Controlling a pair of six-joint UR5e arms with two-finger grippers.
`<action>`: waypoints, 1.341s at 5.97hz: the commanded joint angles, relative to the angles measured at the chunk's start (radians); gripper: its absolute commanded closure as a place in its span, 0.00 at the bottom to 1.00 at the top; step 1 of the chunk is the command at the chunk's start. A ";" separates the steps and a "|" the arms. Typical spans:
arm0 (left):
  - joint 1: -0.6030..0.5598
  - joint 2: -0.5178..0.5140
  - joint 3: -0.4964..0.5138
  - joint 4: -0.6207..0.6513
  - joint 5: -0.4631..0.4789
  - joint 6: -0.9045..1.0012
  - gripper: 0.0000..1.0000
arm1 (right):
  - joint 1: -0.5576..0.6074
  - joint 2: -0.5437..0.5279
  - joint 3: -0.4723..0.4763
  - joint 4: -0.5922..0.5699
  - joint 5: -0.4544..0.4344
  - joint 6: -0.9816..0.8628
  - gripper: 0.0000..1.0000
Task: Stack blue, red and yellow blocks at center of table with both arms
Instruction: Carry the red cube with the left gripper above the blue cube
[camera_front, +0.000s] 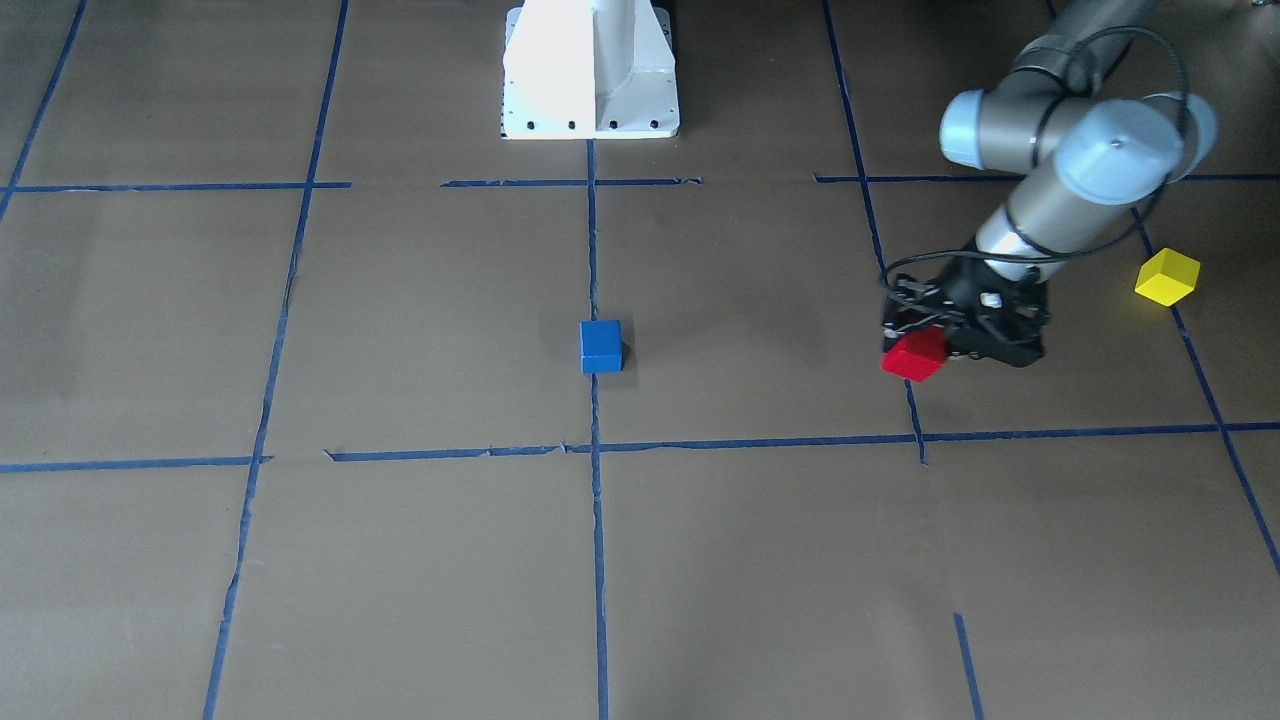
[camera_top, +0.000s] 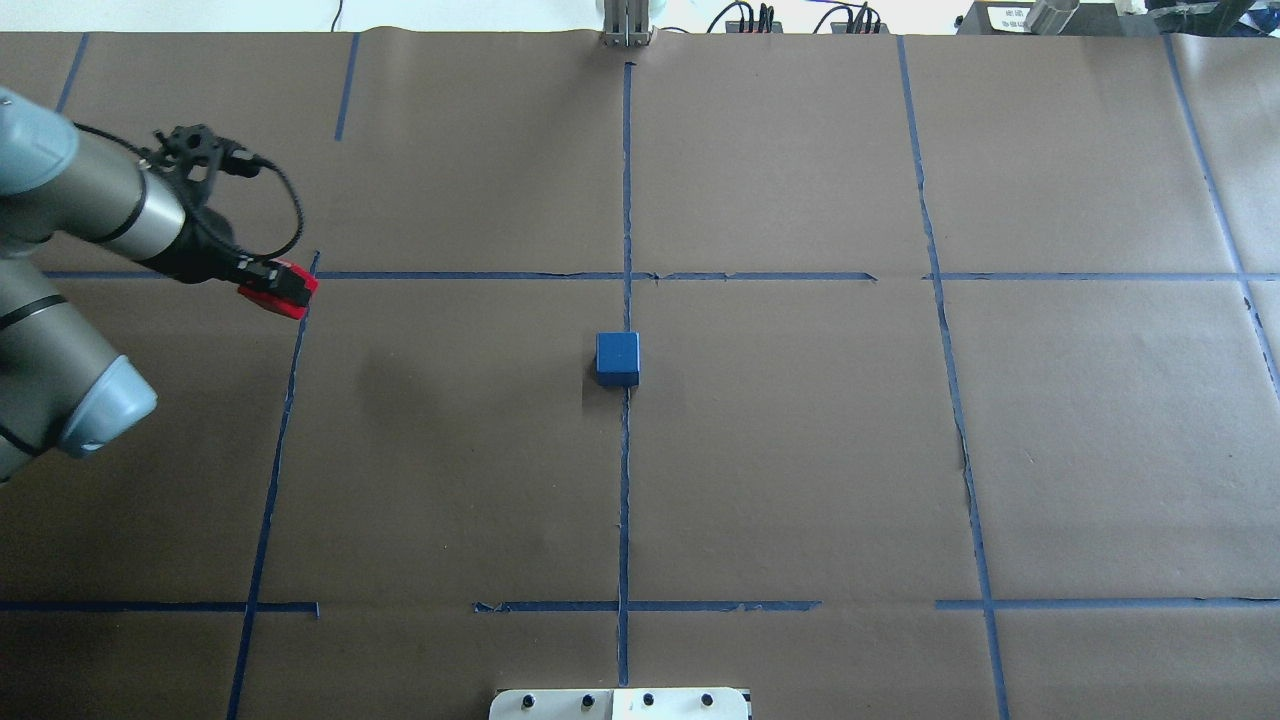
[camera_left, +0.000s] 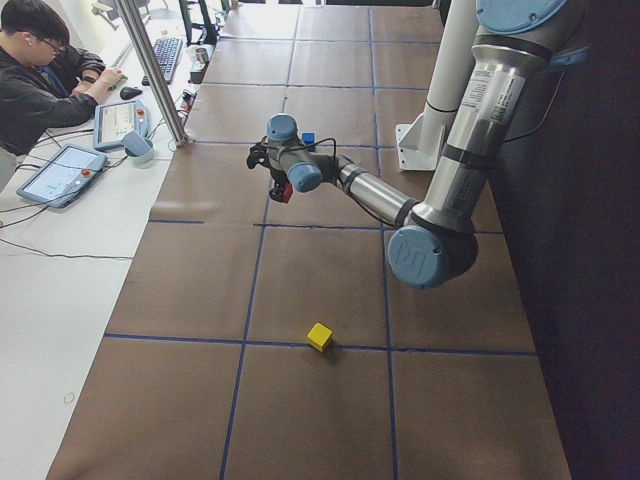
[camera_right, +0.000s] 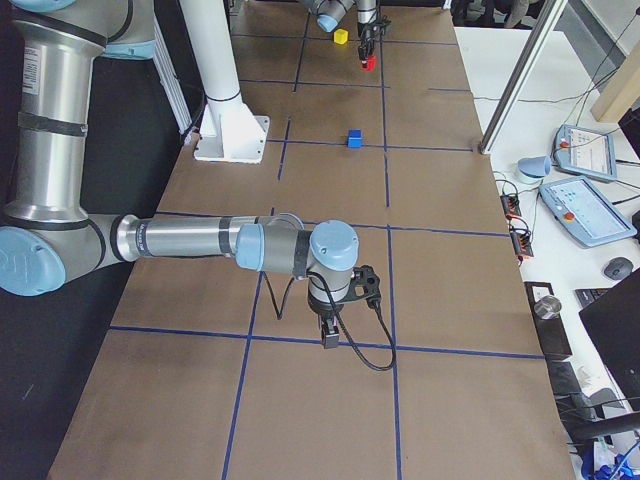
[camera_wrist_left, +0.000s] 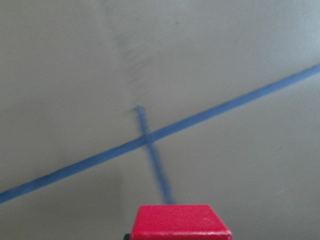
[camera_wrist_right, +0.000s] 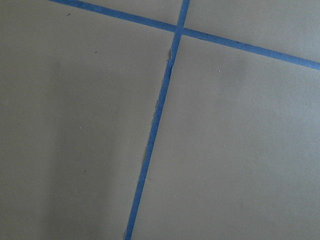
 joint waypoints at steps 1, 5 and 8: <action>0.208 -0.276 0.024 0.271 0.177 -0.249 0.92 | 0.000 0.000 0.000 0.000 0.000 0.000 0.00; 0.298 -0.505 0.240 0.279 0.267 -0.427 0.92 | 0.000 -0.002 -0.002 0.000 0.000 -0.001 0.00; 0.300 -0.505 0.266 0.277 0.267 -0.425 0.92 | 0.000 -0.002 0.000 0.000 0.002 -0.001 0.00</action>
